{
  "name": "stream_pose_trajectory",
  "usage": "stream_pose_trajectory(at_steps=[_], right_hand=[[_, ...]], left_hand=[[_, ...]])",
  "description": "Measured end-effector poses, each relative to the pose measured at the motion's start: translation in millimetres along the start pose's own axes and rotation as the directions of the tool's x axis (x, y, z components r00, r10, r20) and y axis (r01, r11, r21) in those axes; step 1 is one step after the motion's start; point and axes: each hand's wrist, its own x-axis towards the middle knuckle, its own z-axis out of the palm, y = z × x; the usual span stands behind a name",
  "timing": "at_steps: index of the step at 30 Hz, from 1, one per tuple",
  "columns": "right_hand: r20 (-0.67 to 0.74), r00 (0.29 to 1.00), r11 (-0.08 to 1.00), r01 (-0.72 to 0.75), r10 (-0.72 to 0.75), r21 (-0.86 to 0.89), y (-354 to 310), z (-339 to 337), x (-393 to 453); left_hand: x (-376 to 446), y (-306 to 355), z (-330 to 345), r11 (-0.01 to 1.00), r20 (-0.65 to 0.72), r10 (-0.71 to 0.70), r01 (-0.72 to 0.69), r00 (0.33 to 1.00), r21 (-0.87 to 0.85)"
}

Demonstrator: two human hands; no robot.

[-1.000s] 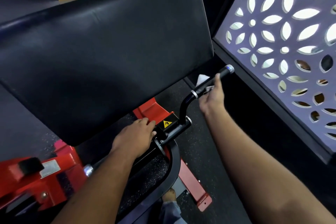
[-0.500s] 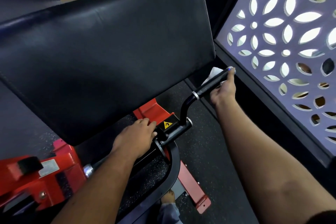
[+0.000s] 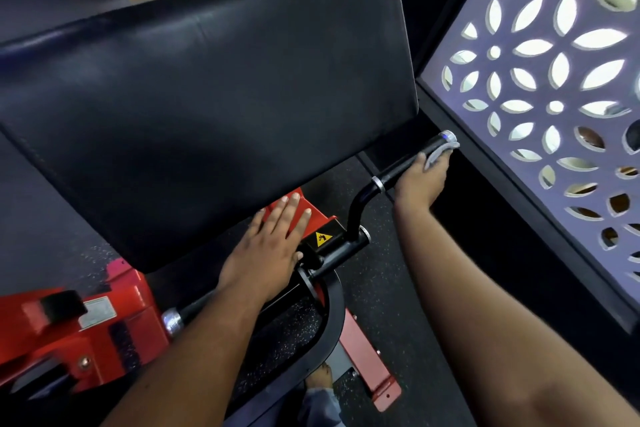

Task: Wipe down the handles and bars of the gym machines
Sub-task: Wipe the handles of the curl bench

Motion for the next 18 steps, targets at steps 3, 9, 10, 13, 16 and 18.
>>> stream_pose_trajectory(at_steps=[3, 9, 10, 13, 16, 18], right_hand=[[0.194, 0.939, 0.890, 0.334, -0.284, -0.310, 15, -1, -23], [0.525, 0.711, 0.296, 0.685, -0.467, -0.666, 23, -36, 15], [0.547, 0.699, 0.250, 0.693, -0.461, -0.676, 18, -45, 25], [0.612, 0.640, 0.176, 0.744, -0.465, -0.644, 18, -55, 29], [0.746, 0.427, 0.034, 0.877, -0.511, -0.479, 36, -54, 13], [0.764, 0.380, -0.014, 0.891, -0.522, -0.453, 31, -55, 20]], left_hand=[[-1, 2, -2, 0.999, -0.027, -0.008, 0.009, 1.000, 0.050], [0, -1, -6, 0.993, -0.038, -0.078, 0.081, 0.996, 0.084], [2, -1, -5, 0.994, -0.034, -0.063, 0.066, 0.997, 0.089], [0, 2, -5, 0.993, -0.009, 0.010, -0.009, 1.000, 0.118], [-6, 5, -7, 0.992, 0.000, 0.056, -0.055, 0.998, 0.110], [-8, 6, -9, 0.991, -0.011, 0.071, -0.069, 0.997, 0.111]])
